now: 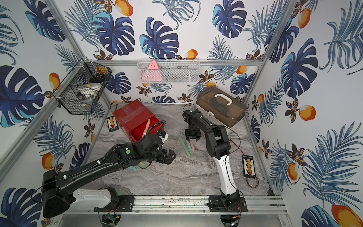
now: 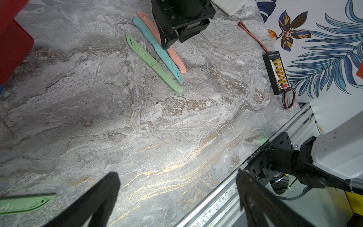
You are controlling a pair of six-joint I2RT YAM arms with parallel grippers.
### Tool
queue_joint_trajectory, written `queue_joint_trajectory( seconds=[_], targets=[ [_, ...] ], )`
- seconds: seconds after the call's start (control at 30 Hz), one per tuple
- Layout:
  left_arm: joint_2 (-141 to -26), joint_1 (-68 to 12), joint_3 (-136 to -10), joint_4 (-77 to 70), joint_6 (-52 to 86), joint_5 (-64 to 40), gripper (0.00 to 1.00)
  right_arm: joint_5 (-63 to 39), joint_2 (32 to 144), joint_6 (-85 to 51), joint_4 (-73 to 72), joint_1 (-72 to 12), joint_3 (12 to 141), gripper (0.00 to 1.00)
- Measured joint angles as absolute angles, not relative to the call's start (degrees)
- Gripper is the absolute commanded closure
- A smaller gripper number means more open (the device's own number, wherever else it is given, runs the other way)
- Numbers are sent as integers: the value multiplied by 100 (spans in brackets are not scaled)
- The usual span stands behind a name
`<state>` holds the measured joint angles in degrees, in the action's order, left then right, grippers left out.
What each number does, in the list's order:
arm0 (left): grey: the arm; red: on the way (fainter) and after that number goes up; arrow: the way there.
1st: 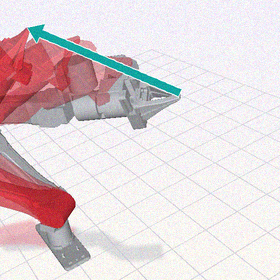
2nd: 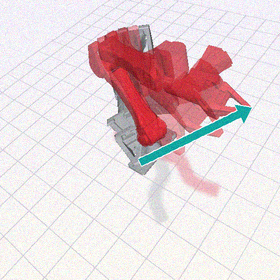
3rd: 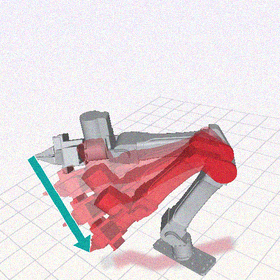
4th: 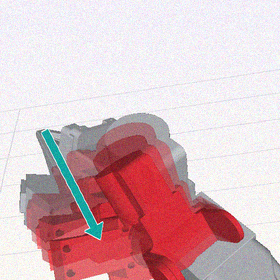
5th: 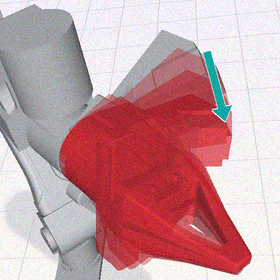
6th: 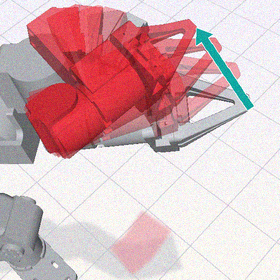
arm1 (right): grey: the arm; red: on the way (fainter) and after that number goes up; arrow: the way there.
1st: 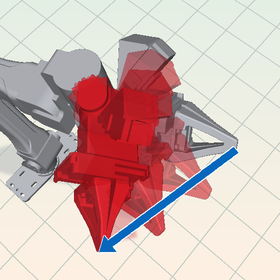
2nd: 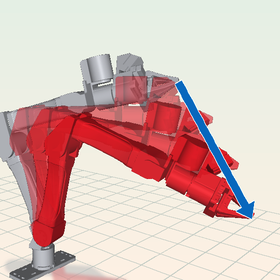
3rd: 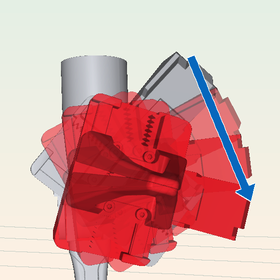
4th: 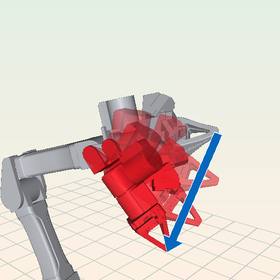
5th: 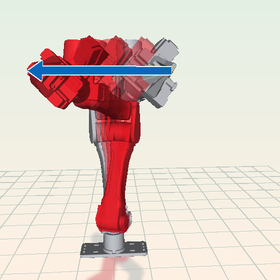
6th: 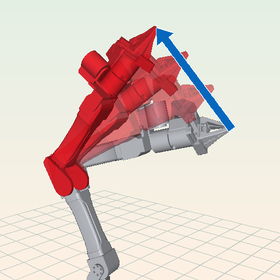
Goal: Place the fruit knives into the drawer by color
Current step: Pick up the fruit knife from the center of the board.
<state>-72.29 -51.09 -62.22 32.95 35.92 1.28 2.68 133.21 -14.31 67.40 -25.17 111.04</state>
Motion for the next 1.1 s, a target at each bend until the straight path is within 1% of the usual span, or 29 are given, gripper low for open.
queue_joint_trajectory(
  seconds=[0.1, 0.13, 0.2, 0.23, 0.33, 0.5, 0.6, 1.1],
  targets=[
    [-7253, -5109, -6222, 3297, 3592, 128, 1, 270, 13404, -1406, 6692, -2517, 11133, 49],
    [-7262, -5109, -6222, 3297, 3592, 128, 1, 268, 13408, -1406, 6685, -2517, 11133, 51],
    [-7266, -5109, -6219, 3297, 3592, 130, 1, 268, 13419, -1389, 6667, -2517, 11124, 57],
    [-7269, -5107, -6217, 3297, 3592, 130, 1, 252, 13430, -1385, 6663, -2517, 11124, 62],
    [-7269, -5103, -6184, 3293, 3592, 130, 1, 231, 13454, -1367, 6641, -2541, 11135, 69],
    [-7255, -5096, -6136, 3297, 3594, 134, 1, 202, 13443, -1345, 6604, -2536, 11074, 85],
    [-7238, -5096, -6136, 3297, 3601, 150, 1, 211, 13434, -1347, 6602, -2536, 11037, 90],
    [-7411, -5087, -6298, 3284, 3590, 183, 1, 228, 13179, -1437, 6558, -2344, 10783, 90]
  ],
)
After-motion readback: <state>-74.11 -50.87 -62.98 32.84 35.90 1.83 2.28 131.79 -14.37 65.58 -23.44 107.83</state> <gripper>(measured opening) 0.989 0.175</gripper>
